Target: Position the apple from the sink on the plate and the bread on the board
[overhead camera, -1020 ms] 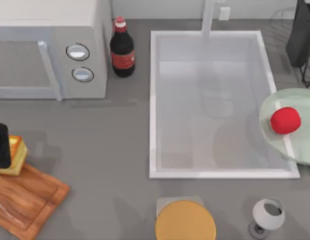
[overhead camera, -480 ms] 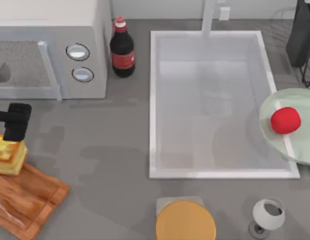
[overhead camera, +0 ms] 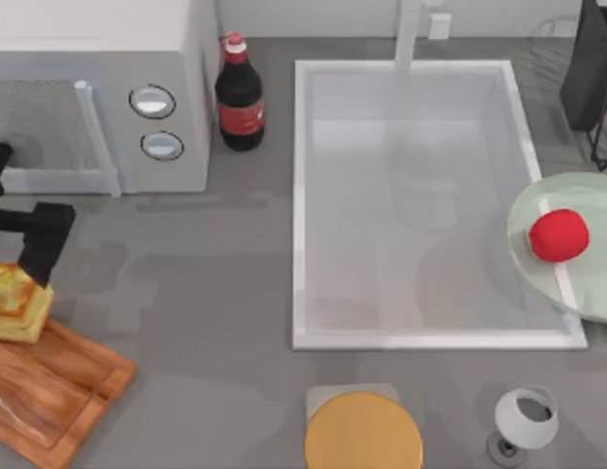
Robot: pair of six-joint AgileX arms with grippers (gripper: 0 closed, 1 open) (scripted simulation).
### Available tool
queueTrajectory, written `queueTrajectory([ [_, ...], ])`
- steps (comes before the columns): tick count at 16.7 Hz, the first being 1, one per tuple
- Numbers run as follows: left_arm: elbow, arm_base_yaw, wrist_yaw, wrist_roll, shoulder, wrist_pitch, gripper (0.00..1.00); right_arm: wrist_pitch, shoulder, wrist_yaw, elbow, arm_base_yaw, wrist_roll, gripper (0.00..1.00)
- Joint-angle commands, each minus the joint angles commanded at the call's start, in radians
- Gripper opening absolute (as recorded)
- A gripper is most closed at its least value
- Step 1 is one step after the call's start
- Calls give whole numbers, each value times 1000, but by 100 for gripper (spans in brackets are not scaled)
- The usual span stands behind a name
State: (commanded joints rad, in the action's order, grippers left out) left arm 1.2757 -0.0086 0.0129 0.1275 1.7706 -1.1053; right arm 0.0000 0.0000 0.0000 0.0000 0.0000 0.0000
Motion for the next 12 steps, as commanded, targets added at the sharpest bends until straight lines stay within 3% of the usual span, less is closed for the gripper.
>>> queueTrajectory([
  [6, -28, 9, 0, 8, -3, 24, 100, 0, 0, 0, 0, 0, 0, 100],
  [12, -155, 16, 0, 17, 44, 197, 100, 0, 0, 0, 0, 0, 0, 100],
])
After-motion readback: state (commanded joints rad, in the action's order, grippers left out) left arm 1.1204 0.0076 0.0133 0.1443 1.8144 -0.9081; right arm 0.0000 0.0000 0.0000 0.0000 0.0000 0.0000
